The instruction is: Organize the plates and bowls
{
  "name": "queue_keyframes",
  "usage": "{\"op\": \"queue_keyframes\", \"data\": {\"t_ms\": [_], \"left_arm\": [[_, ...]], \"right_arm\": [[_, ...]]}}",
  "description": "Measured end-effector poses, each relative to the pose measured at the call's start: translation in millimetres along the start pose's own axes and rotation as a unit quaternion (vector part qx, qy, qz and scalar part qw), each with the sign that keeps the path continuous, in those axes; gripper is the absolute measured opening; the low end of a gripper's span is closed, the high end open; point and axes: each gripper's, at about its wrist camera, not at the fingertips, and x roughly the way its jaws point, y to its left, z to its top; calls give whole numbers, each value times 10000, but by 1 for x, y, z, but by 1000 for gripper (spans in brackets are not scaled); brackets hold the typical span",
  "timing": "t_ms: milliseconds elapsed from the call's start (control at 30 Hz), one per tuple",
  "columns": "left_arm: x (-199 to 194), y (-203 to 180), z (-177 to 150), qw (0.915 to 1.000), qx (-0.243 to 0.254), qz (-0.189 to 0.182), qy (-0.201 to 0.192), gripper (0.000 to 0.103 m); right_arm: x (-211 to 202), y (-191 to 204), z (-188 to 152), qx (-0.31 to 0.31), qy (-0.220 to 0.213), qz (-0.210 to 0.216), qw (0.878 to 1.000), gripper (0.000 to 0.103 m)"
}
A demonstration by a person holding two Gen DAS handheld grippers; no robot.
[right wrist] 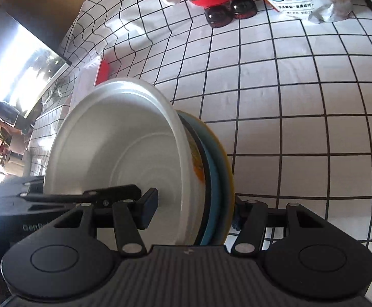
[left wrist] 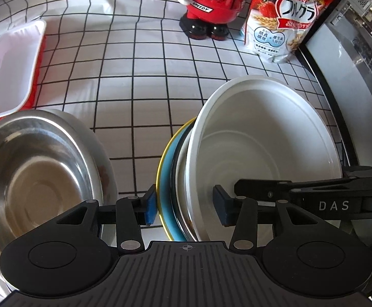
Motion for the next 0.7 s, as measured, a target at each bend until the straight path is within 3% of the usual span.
{"op": "queue_keyframes", "data": {"t_ms": [367, 700], "left_arm": [[-2, 1, -1, 10000, -57, -39, -8, 47], [-1, -1, 3, 9996, -177, 108, 177, 47]], "right_arm": [[1, 8, 4, -188, -136, -292, 9993, 58], [3, 5, 6, -169, -87, -213, 9996, 58]]}}
